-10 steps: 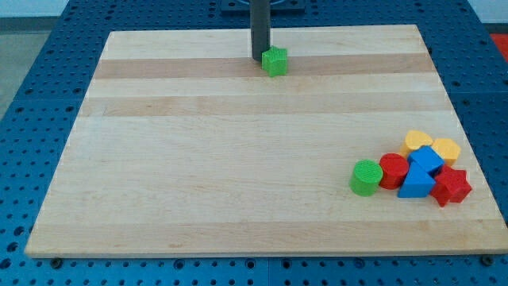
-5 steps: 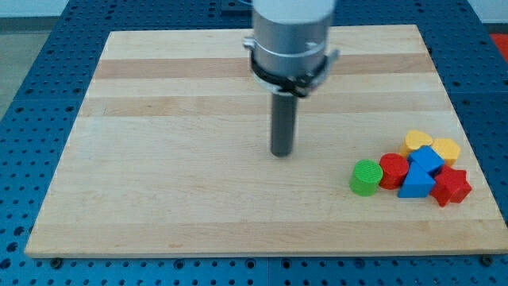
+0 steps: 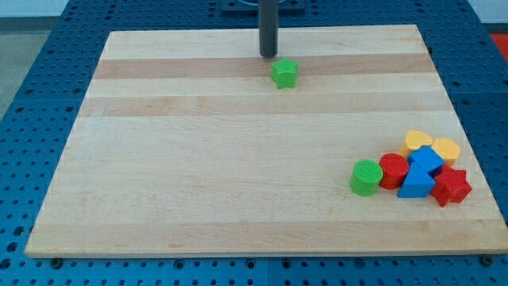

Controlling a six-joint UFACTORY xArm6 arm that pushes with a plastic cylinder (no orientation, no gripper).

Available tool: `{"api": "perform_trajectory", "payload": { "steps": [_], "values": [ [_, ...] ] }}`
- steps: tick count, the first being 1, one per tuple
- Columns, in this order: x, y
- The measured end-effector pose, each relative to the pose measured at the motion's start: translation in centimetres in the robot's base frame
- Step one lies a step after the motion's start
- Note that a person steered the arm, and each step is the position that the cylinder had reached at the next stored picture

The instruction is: Push the green star to the top right of the green circle

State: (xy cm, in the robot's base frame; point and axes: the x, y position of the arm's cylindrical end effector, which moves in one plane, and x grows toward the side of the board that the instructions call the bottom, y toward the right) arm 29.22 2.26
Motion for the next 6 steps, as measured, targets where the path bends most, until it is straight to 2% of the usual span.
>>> {"api": "perform_trajectory", "payload": {
  "steps": [2, 3, 4, 5, 6],
  "values": [
    [10.6, 4.8],
    [12.9, 6.7],
    [12.9, 6.7],
    [14.7, 7.1],
    [18.5, 8.8]
  ]
}}
